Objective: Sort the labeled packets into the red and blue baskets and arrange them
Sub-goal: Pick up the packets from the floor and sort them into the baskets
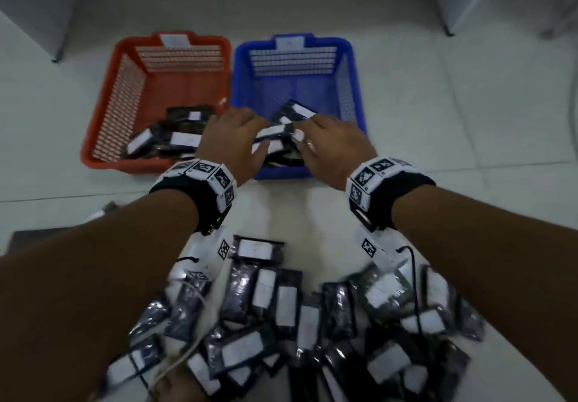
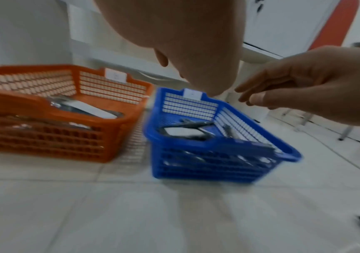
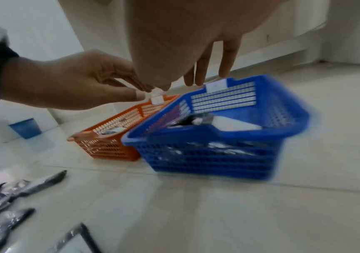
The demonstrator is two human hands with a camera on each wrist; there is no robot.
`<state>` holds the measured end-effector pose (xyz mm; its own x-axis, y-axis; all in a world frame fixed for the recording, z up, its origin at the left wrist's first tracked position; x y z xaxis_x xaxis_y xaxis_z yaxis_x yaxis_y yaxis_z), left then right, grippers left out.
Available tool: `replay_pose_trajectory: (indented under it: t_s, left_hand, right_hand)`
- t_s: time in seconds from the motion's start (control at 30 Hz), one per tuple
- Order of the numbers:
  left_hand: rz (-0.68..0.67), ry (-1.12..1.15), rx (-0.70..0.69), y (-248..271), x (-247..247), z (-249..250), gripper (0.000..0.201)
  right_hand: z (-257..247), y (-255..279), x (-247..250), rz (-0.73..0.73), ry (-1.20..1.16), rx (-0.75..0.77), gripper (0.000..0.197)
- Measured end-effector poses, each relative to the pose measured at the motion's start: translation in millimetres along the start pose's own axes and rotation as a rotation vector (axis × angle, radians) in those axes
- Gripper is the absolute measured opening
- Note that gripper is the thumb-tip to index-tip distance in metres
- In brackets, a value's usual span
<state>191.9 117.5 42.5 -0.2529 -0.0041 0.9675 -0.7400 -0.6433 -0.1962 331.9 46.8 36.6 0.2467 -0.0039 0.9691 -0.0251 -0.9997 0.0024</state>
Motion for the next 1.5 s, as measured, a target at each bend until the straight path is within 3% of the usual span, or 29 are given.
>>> replay_pose_trajectory:
  t_s: [0.07,0.27,0.4,0.5,0.6,0.7,0.8,0.9,1.0,1.1,1.2,1.33,1.43,1.5]
  left_hand:
    - [-0.023,0.034,-0.068,-8.5,-17.1,57.8,0.03]
    - [-0.131,0.106,-0.253,-16.4,-77.7,208.9,0.041]
    - [-0.252,0.095,-0.236,-3.4,-123.9,276.7,0.05]
    - [-0.376,0.104,-0.178,9.1,-156.1,311.4,0.058]
    - [-0.462,0.134,-0.043,4.9,-178.6,328.4,0.062]
    - [-0.506,0.109,0.05,-7.0,-191.4,340.0,0.071]
    - [-0.518,0.016,0.028,-14.7,-197.3,346.8,0.077]
    - [-0.494,0.022,-0.028,-13.7,-200.8,342.7,0.065]
    - [-0.464,0.053,-0.046,-12.5,-197.2,334.9,0.055]
    - [-0.479,0.135,-0.027,-15.7,-193.1,325.1,0.047]
    - [-0.491,0.406,0.107,-20.4,-183.6,307.5,0.033]
    - [-0.632,0.765,0.52,-16.6,-182.8,275.4,0.008]
    - [-0.668,1.263,0.871,-5.6,-175.9,258.2,0.025]
    - [-0.673,1.34,0.899,-3.8,-164.4,245.2,0.023]
  right_hand:
    - [47.6,46.4,10.7,0.013,0.017,-0.071,0.041]
    - [173.5,176.3,8.4,-0.139,0.069,-0.305,0.051]
    - [217.0,247.7,-11.8,-0.162,-0.004,-0.452,0.055]
    - [226.0,292.0,-35.4,-0.268,-0.061,-0.506,0.056]
    - [223.9,327.2,-49.3,-0.28,-0.084,-0.579,0.053]
    - [216.8,349.4,-63.4,-0.322,-0.155,-0.701,0.062]
    - [214.2,351.7,-71.8,-0.3,-0.25,-0.791,0.068]
    - [221.2,341.4,-72.3,-0.253,-0.272,-0.788,0.067]
    - [231.0,332.2,-71.1,-0.223,-0.304,-0.776,0.08]
    - [235.5,325.6,-68.7,-0.151,-0.467,-0.783,0.081]
    - [237.4,315.3,-63.4,-0.054,-0.653,-0.833,0.067]
    - [237.9,288.0,-66.7,0.093,-1.138,-1.052,0.034]
    - [229.3,258.8,-64.7,0.096,-1.27,-1.027,0.028]
    - [218.0,238.5,-60.0,0.077,-1.327,-0.954,0.029]
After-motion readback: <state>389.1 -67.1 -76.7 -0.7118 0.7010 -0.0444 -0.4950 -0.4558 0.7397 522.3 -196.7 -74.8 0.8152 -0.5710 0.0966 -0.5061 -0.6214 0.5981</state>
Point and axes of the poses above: each hand's wrist, its own y-axis away from the middle knuckle, its own x-axis out of the back of the hand, z = x × y, the point moved 6 cm from there along -y, towards the middle knuckle, and after that the axes turned 2 degrees about -z, right-handed, at the moved point
